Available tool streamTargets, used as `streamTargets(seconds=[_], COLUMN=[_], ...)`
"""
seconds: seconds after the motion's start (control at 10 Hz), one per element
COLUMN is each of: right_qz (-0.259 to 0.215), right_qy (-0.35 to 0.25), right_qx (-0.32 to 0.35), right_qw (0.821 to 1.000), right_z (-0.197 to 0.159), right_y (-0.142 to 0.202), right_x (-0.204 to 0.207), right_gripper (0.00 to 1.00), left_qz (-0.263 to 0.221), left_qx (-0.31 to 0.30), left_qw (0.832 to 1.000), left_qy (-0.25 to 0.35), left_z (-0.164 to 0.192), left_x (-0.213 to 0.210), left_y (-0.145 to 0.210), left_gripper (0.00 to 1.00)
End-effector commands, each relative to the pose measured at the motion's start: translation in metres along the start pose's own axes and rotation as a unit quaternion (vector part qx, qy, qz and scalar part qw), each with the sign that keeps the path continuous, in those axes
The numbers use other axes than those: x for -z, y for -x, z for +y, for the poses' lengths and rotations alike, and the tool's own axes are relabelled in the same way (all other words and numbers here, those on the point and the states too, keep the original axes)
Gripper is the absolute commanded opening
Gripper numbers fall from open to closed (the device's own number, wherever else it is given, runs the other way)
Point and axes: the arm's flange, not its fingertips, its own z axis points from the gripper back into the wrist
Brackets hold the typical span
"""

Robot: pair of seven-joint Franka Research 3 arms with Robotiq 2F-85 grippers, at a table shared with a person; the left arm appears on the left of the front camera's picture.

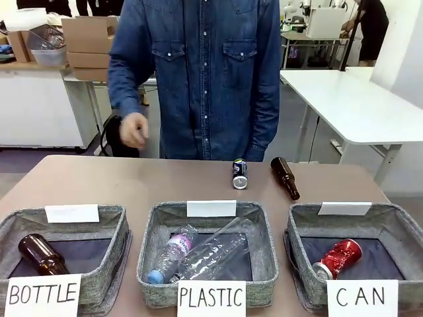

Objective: Sort the can waste into the basket.
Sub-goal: Pick up the can waste from the table and place it in the right Fabric basket.

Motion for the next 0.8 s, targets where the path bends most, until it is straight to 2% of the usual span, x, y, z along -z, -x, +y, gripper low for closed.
streamTargets(seconds=[0.0,0.1,0.3,0.4,0.5,0.6,0.7], right_qz=[-0.003,-0.003,-0.003,-0.003,-0.003,-0.003,-0.003], right_qy=[0.005,0.005,0.005,0.005,0.005,0.005,0.005], right_qx=[0.011,0.011,0.011,0.011,0.011,0.011,0.011], right_qw=[1.0,1.0,1.0,1.0,1.0,1.0,1.0], right_z=[0.003,0.003,0.003,0.003,0.003,0.003,0.003], right_y=[0.0,0.0,0.0,0.0,0.0,0.0,0.0], right_x=[-0.004,-0.004,-0.004,-0.004,-0.004,-0.004,-0.004], right_gripper=[1.0,1.0,1.0,1.0,1.0,1.0,1.0], left_qz=[0.006,-0.023,-0.004,0.022,0.018,-0.015,0.021], left_qx=[0.049,0.081,0.143,0.156,0.16,0.157,0.142], left_qw=[0.998,0.992,0.978,0.972,0.964,0.951,0.974], left_qy=[0.04,0.089,0.152,0.175,0.212,0.266,0.177], left_z=[-0.012,-0.021,-0.049,-0.057,-0.061,-0.063,-0.068], left_x=[0.063,0.101,0.194,0.239,0.277,0.297,0.258], left_y=[-0.024,-0.039,-0.053,-0.053,-0.052,-0.05,-0.043], left_gripper=[1.0,1.0,1.0,1.0,1.0,1.0,1.0])
